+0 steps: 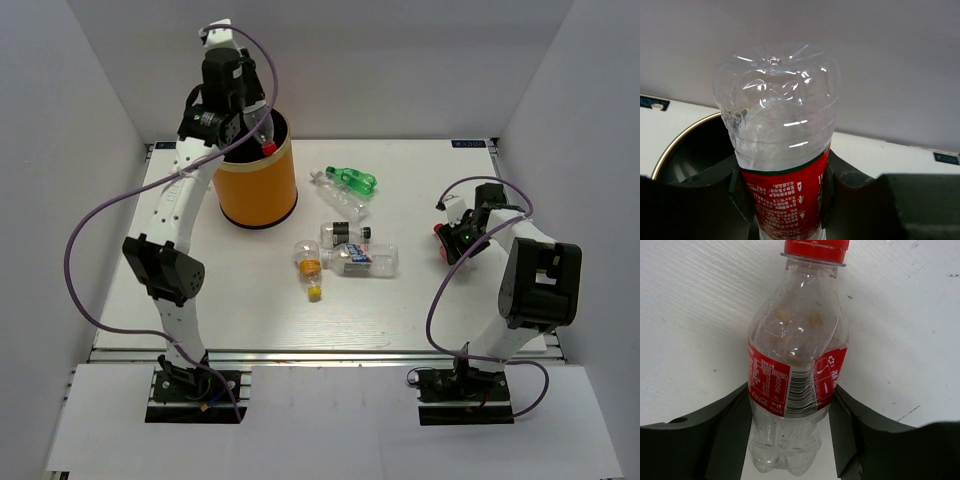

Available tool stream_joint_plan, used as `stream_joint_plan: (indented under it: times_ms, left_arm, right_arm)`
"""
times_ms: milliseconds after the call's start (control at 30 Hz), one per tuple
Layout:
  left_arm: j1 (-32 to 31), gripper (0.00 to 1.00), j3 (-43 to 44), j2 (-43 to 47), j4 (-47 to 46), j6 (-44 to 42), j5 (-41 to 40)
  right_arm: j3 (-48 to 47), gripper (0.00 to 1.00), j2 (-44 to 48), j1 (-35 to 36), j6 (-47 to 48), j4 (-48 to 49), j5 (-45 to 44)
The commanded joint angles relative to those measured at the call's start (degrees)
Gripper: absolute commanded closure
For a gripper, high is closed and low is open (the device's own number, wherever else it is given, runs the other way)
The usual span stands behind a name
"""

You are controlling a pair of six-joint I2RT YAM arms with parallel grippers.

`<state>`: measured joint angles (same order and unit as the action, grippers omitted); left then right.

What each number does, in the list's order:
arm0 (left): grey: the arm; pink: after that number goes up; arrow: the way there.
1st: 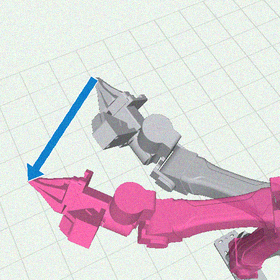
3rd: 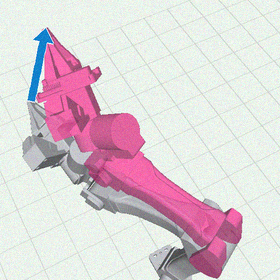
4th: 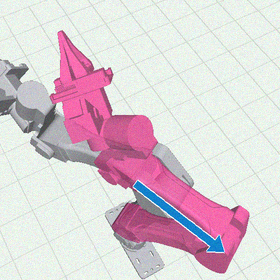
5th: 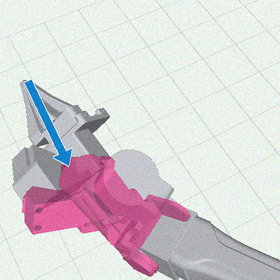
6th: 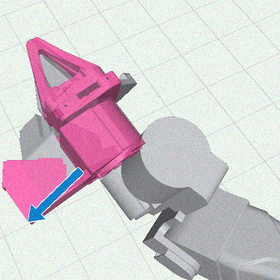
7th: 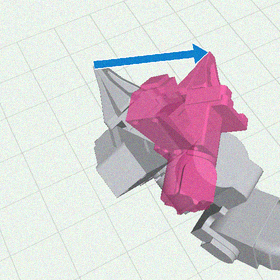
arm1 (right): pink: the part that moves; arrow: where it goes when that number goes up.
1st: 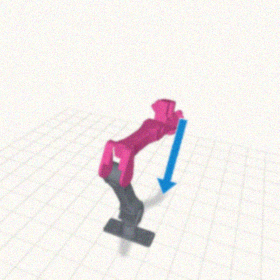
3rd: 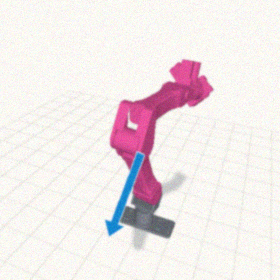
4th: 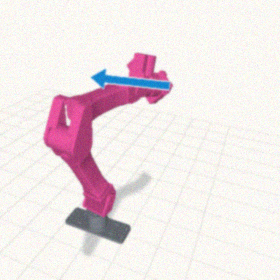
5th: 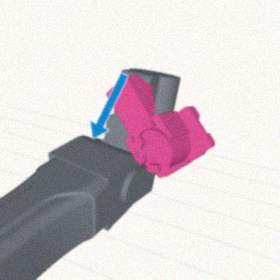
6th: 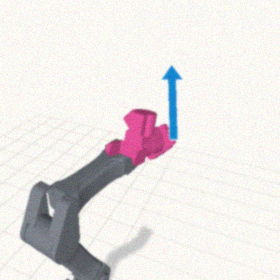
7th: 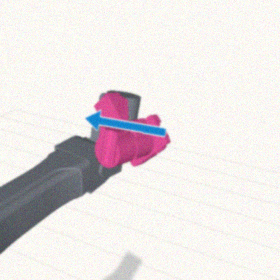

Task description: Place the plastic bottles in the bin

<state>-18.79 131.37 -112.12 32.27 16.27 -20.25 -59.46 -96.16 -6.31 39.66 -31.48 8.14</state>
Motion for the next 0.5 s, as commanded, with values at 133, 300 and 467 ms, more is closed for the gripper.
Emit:
stream_joint_plan:
  times_ms: [133, 300, 467]
  left_arm:
    - [4.28, 0.78, -14.21, 11.22, -12.67, 7.99, -0.38]
    - [5.51, 0.66, -9.56, 6.04, -11.97, 3.43, -4.27]
    - [5.51, 0.0, -5.95, 1.29, -6.87, 1.4, -0.24]
  right_arm:
    - [3.65, 1.0, -4.21, -0.02, 0.07, -2.0, 3.1]
    - [1.47, 1.0, -5.44, 0.24, 1.55, -5.76, 6.17]
    - [-4.67, 1.0, -2.55, 0.5, 8.75, -13.85, 16.96]
